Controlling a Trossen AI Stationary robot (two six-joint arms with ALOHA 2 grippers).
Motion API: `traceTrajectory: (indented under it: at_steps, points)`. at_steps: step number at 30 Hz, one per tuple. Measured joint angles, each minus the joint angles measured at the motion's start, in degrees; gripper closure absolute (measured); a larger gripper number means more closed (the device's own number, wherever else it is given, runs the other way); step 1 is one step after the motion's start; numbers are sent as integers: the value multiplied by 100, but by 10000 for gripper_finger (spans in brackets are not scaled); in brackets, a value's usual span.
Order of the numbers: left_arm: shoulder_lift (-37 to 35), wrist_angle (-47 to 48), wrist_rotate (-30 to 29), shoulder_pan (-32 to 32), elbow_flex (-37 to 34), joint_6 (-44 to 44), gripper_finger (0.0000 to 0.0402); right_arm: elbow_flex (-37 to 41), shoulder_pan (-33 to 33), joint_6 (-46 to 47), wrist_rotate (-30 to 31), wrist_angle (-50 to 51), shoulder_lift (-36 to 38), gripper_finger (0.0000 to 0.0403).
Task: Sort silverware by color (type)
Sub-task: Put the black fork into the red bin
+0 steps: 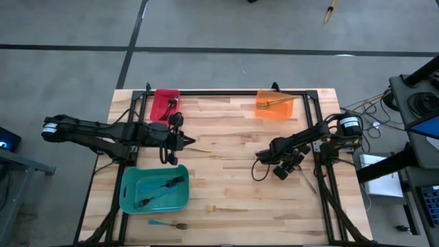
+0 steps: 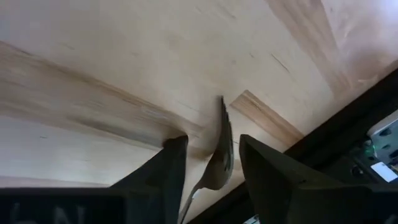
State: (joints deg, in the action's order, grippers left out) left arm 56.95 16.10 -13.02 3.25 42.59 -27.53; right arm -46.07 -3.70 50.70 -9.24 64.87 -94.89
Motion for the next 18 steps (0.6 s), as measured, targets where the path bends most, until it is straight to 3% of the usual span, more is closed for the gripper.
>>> traceTrajectory:
  at_steps: [7, 11, 18]
  points:
    - [0, -50, 3, 0, 0, 179, 402, -111, -2, -100, 0, -146, 50, 383]
    - [2, -100, 4, 0, 0, 412, 401, -293, -2, -186, 110, -160, 160, 393]
    - [1, -396, 2, 0, 2, 948, 401, -1133, 127, -476, 828, -481, 527, 394]
